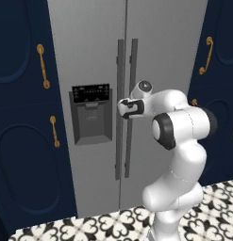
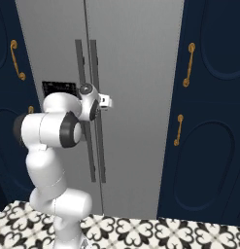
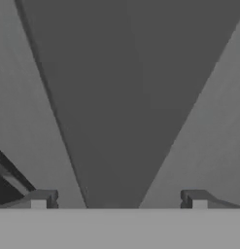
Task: Grab a lemon wedge from the fridge and one ice cube from the ice bowl, and put them in the glass of lemonade.
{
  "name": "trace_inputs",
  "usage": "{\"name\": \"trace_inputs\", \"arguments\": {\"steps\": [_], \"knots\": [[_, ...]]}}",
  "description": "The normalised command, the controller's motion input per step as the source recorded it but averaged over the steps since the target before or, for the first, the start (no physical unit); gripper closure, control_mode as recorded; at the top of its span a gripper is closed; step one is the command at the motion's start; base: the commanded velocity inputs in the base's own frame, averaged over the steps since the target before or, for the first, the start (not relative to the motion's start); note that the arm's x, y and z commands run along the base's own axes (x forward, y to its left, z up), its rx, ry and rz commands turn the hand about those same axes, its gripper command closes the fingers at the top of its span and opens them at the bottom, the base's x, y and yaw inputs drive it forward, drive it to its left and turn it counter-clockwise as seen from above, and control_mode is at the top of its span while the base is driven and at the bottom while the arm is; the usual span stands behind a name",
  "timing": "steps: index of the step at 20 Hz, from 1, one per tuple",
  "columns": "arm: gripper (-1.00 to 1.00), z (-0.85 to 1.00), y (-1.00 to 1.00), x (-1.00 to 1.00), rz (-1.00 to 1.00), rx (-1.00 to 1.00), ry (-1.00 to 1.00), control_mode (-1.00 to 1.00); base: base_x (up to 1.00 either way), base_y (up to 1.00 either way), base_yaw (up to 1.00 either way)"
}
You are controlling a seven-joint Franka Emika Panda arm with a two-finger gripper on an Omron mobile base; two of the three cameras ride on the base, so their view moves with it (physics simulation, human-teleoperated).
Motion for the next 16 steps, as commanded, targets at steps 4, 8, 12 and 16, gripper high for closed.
{"name": "trace_inputs", "arguments": {"steps": [4, 8, 12, 16], "knots": [[-1.0, 0.0, 0.0, 0.53, 0.0, 0.0, 0.0, -1.0, 0.0, 0.0, 0.0], [-1.0, -0.03, 0.0, 0.22, 0.0, 0.0, 0.0, -1.0, 0.0, 0.0, 0.0], [-1.0, 0.0, 0.0, 0.09, 0.0, 0.0, 0.0, -1.0, 0.0, 0.0, 0.0], [1.0, 0.0, 0.0, 0.12, 0.0, 0.0, 0.0, -1.0, 0.0, 0.0, 0.0]]}}
